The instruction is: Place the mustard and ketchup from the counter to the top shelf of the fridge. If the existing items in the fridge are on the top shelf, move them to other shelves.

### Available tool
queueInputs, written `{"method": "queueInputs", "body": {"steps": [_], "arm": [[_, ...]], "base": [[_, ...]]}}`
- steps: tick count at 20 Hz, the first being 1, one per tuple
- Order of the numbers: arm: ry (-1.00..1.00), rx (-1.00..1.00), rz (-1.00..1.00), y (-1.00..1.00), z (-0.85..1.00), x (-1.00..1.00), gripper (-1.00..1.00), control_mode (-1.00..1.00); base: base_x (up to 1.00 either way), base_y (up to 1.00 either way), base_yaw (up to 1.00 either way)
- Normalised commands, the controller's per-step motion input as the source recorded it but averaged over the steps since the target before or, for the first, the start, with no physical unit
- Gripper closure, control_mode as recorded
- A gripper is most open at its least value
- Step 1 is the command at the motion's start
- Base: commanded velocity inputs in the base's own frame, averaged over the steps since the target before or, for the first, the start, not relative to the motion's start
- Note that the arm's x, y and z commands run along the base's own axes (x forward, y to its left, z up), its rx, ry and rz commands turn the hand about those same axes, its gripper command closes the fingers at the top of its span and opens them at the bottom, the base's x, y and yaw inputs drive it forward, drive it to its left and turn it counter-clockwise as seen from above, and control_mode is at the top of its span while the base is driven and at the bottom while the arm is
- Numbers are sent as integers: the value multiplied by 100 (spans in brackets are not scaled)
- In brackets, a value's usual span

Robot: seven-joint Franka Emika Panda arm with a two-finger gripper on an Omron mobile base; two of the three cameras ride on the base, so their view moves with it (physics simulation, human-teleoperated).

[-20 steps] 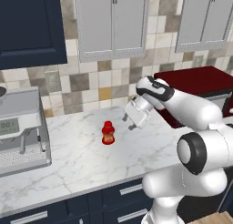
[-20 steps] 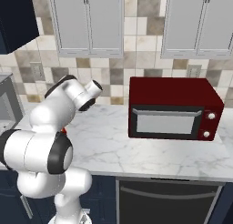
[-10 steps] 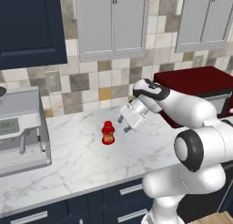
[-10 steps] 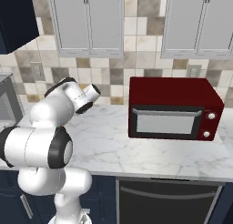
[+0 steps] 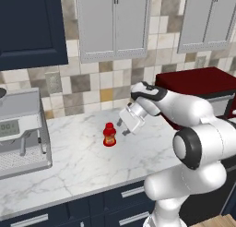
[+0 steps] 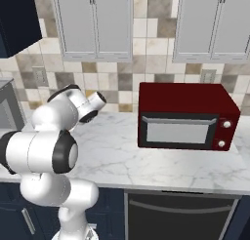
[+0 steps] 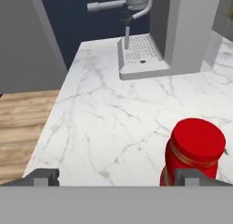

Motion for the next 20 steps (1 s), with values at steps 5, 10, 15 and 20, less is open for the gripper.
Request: {"method": "queueInputs", "body": {"steps": [5,10,15,20], "arm": [[0,0,0,2,-10,18,-100,-100],[0,1,0,0,0,35,-100,-100],[0,0,0,0,-5,21,-100,-100],[0,0,0,2,-16,0,-100,-100]], "base": [[0,0,0],[0,0,0],[0,0,0],[0,0,0]]}}
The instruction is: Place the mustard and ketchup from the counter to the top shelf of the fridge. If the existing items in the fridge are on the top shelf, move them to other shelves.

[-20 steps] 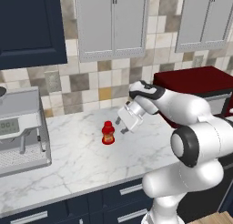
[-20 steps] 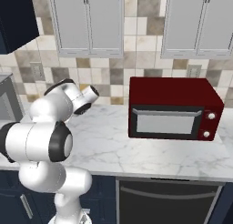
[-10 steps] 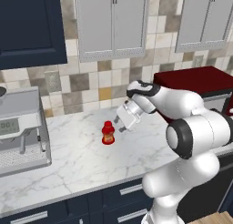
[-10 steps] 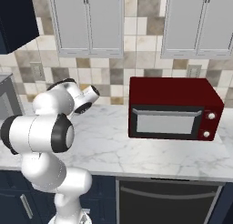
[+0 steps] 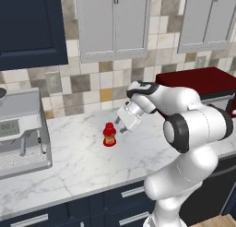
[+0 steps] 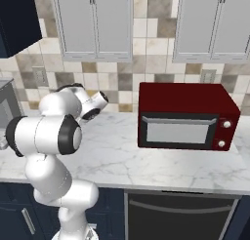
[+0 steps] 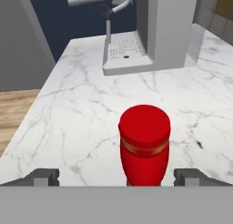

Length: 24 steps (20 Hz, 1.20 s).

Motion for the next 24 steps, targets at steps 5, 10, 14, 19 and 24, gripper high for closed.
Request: {"method": "queueInputs", "body": {"steps": [5,10,14,19,24], "arm": [[0,0,0,7,-22,0,-100,-100],[0,0,0,10,-17,0,-100,-100],[0,0,0,11,-10,0,-100,-100],[0,0,0,2,-1,14,-100,-100],[0,1,0,-6,0,25,-100,-100]], "base": [[0,0,0],[0,0,0],[0,0,0],[0,0,0],[0,0,0]]}}
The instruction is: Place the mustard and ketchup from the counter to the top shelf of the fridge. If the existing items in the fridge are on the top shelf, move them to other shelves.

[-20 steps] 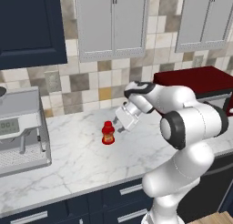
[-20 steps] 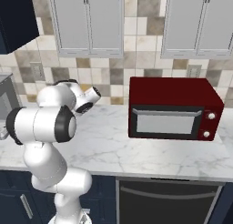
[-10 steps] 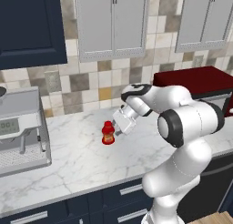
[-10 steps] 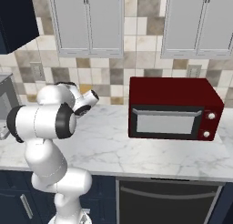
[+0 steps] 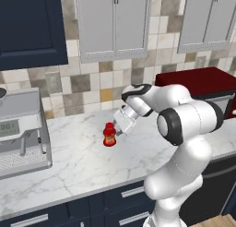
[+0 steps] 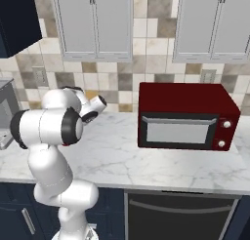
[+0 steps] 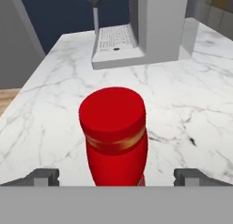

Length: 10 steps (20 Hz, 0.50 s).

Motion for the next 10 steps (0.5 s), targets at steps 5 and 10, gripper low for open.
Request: {"method": "queueInputs", "body": {"steps": [5,10], "arm": [[0,0,0,-1,-1,36,-100,-100],[0,0,1,0,-7,2,-100,-100]], "base": [[0,0,0],[0,0,0]]}}
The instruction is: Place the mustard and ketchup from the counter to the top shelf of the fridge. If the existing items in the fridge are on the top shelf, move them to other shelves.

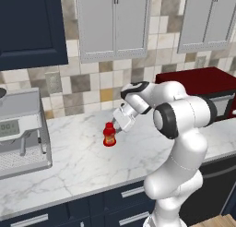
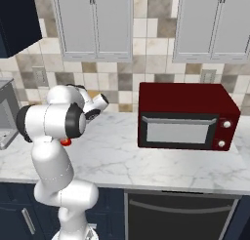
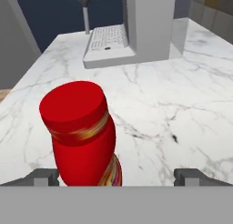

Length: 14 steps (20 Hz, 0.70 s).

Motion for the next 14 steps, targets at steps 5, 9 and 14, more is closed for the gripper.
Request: {"method": "queueInputs", "body": {"steps": [5,9,14], "arm": [[0,0,1,3,0,-10,-100,-100],[0,0,1,5,0,-16,-100,-100],[0,0,0,0,0,-34,-100,-100]], "base": [[0,0,0],[0,0,0],[0,0,0]]}}
